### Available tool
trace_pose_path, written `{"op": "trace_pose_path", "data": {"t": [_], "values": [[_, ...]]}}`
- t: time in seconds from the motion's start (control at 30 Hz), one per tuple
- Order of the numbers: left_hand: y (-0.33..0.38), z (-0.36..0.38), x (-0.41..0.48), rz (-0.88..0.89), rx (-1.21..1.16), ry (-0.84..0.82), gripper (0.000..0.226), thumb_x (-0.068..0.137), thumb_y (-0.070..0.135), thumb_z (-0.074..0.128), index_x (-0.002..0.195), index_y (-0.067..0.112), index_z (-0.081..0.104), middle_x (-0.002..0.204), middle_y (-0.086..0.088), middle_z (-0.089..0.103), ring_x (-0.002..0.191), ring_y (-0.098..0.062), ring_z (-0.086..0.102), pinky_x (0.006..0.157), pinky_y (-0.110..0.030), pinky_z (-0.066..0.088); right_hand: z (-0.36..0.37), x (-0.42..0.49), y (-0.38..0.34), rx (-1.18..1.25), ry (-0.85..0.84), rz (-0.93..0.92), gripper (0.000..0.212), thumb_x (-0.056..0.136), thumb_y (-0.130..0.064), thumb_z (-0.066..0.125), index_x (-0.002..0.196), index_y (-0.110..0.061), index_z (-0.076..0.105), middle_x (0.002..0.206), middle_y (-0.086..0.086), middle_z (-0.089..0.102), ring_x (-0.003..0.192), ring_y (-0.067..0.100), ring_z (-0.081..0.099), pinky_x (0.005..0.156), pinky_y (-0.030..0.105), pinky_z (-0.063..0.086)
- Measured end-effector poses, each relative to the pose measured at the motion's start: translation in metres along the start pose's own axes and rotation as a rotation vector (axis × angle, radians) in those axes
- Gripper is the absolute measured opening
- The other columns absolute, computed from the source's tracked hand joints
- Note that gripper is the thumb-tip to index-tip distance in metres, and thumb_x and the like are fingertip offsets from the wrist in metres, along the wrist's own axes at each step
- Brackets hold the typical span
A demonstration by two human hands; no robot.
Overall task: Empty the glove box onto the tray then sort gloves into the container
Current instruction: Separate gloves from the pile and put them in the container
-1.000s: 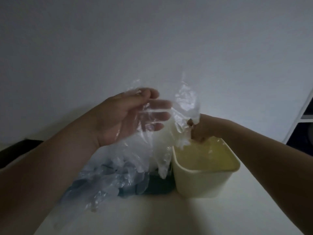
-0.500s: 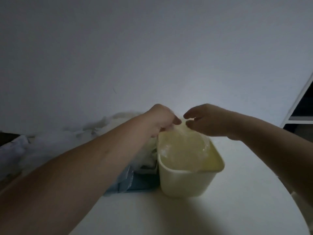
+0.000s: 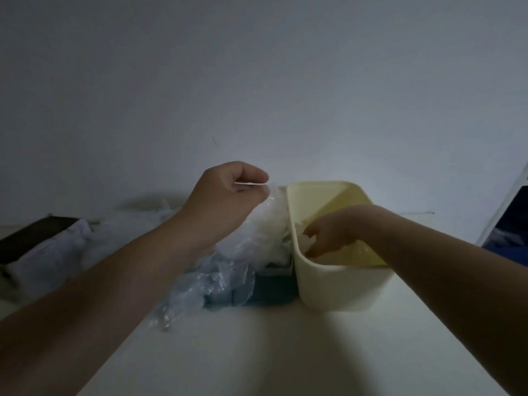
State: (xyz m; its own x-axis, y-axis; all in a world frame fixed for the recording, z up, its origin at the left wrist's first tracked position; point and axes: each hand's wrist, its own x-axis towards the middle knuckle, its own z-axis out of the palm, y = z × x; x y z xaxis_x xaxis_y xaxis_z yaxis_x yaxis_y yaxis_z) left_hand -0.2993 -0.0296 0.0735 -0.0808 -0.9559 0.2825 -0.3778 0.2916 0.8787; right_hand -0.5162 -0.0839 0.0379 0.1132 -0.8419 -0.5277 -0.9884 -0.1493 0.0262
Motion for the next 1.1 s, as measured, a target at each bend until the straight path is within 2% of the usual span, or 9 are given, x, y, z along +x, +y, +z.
{"op": "trace_pose_path", "data": {"t": [0.17,0.23,0.33,0.43,0.53,0.63,0.77,0.9,1.1], "values": [[-0.037,-0.035,-0.041,-0.020,0.113,-0.073,0.009,0.092,0.017,0.077,0.088,0.025,0.079,0.083,0.011,0.078,0.077,-0.006,0.075,0.073,-0.027,0.059,-0.021,-0.017,-0.002,0.079,0.552,-0.062,0.029,0.100,-0.023,0.051,0.122,-0.020,0.069,0.126,0.002,0.068,0.107,0.022,0.064,0.098,0.039,0.054],[-0.062,-0.046,-0.051,-0.005,0.335,-0.088,0.008,0.091,0.022,0.077,0.086,0.028,0.076,0.075,0.020,0.073,0.068,0.003,0.068,0.066,-0.014,0.051,-0.019,-0.034,-0.022,0.201,0.767,-0.127,0.031,0.097,-0.017,0.051,0.122,-0.024,0.069,0.122,-0.005,0.070,0.103,0.019,0.066,0.095,0.039,0.057],[-0.096,-0.058,-0.062,0.039,0.619,-0.149,0.010,0.088,0.038,0.075,0.092,0.037,0.067,0.094,0.017,0.065,0.081,-0.003,0.066,0.074,-0.024,0.054,-0.001,-0.055,-0.072,0.455,0.997,-0.372,0.032,0.101,-0.022,0.054,0.128,-0.026,0.070,0.119,-0.010,0.071,0.102,0.010,0.068,0.094,0.028,0.056],[-0.119,-0.062,-0.071,0.029,0.707,-0.234,0.019,0.082,0.054,0.068,0.090,0.038,0.062,0.098,0.019,0.052,0.086,-0.003,0.059,0.070,-0.023,0.046,0.023,-0.052,-0.116,0.584,0.910,-0.561,0.022,0.100,-0.027,0.059,0.107,-0.020,0.078,0.100,-0.012,0.076,0.085,0.004,0.068,0.080,0.016,0.053],[-0.137,-0.066,-0.081,0.007,0.703,-0.220,0.052,0.076,0.063,0.075,0.119,0.037,0.061,0.111,0.020,0.051,0.097,-0.002,0.057,0.079,-0.026,0.050,0.046,-0.027,-0.137,0.591,0.801,-0.535,0.020,0.098,-0.023,0.061,0.100,-0.018,0.080,0.095,-0.003,0.078,0.084,0.011,0.070,0.080,0.026,0.055],[-0.152,-0.065,-0.086,0.051,0.676,-0.188,0.026,0.079,0.048,0.078,0.085,0.032,0.057,0.087,0.016,0.052,0.076,-0.003,0.053,0.065,-0.027,0.037,0.062,-0.006,-0.141,0.723,0.741,-0.490,0.021,0.099,-0.019,0.062,0.111,-0.017,0.079,0.102,-0.003,0.078,0.092,0.010,0.071,0.090,0.031,0.057],[-0.160,-0.073,-0.080,0.040,0.540,-0.129,0.040,0.091,0.035,0.071,0.062,0.020,0.049,0.059,0.005,0.047,0.055,-0.010,0.048,0.055,-0.029,0.038,0.075,0.007,-0.144,1.006,0.745,-0.463,0.018,0.099,-0.016,0.065,0.111,-0.015,0.078,0.102,-0.005,0.078,0.096,0.006,0.073,0.095,0.034,0.058],[-0.132,-0.087,-0.071,-0.031,0.227,-0.051,0.032,0.098,0.031,0.068,0.074,0.011,0.064,0.060,0.008,0.053,0.056,-0.004,0.048,0.055,-0.020,0.041,0.085,0.001,-0.152,1.287,0.790,-0.524,0.016,0.101,-0.024,0.064,0.105,-0.016,0.078,0.096,-0.001,0.079,0.093,0.014,0.074,0.085,0.033,0.060],[-0.104,-0.091,-0.063,-0.275,-0.693,0.016,0.013,0.100,0.015,0.062,0.099,0.012,0.074,0.095,-0.009,0.078,0.082,-0.019,0.075,0.066,-0.029,0.060,0.092,-0.012,-0.158,1.598,0.522,-0.674,0.043,0.089,-0.053,0.064,0.116,-0.021,0.076,0.111,0.008,0.078,0.105,0.029,0.074,0.088,0.042,0.060]]}}
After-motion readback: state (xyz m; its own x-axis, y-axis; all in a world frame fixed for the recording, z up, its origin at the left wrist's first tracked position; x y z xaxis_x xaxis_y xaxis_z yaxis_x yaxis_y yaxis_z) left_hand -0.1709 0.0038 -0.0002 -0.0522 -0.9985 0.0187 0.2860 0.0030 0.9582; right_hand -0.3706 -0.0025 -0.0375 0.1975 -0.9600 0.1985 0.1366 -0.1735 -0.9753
